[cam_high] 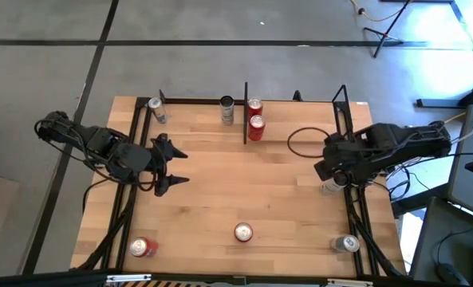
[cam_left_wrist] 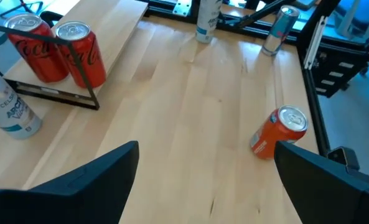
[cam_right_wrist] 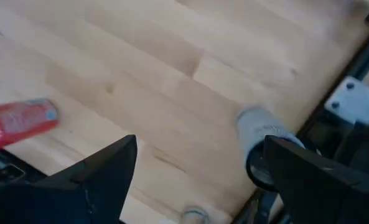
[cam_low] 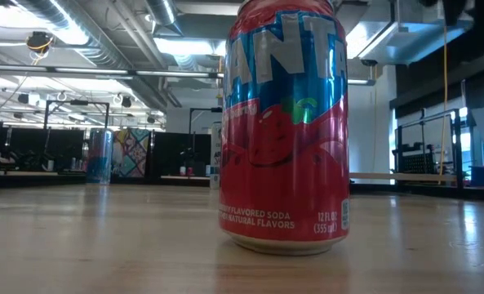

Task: Place canned beverage on shelf
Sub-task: Put the bottom white-blue soda can on the shelf

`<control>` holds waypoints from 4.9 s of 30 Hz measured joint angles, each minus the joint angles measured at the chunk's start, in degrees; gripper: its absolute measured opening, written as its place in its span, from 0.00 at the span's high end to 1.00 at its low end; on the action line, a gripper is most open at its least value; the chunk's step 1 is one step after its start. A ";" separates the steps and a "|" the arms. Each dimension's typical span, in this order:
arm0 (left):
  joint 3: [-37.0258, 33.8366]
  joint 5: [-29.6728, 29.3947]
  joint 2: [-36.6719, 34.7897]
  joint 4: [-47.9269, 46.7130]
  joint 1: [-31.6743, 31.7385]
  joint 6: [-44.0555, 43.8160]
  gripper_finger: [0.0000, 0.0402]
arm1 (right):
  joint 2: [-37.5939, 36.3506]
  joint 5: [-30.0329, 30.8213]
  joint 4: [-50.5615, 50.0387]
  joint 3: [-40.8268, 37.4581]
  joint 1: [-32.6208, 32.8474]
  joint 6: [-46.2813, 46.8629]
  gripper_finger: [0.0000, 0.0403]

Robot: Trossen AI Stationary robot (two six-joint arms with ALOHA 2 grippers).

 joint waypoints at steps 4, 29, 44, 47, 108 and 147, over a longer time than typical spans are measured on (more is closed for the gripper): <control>0.00 -0.01 0.00 -1.53 0.01 0.00 0.10 | -1.33 -2.90 -0.23 -5.85 -0.06 1.41 0.16; 0.00 -0.47 0.00 -1.86 0.01 -0.02 0.10 | -10.36 -8.55 -0.12 -21.45 -0.01 5.20 0.16; 0.00 -1.51 0.00 -1.86 0.01 0.01 0.10 | -7.31 -9.59 5.75 -25.64 -0.08 -1.32 0.38; 0.00 -1.03 0.00 -1.87 0.01 0.04 0.10 | -6.99 -9.24 5.53 -25.32 -0.06 -2.93 0.44; 0.00 5.53 -0.26 -3.38 4.41 -0.52 0.10 | 42.39 -2.48 11.08 29.79 -48.48 -68.04 0.44; 0.00 5.96 -0.26 -3.56 4.41 0.00 0.10 | 44.03 -4.15 15.14 30.23 -48.41 -70.92 0.14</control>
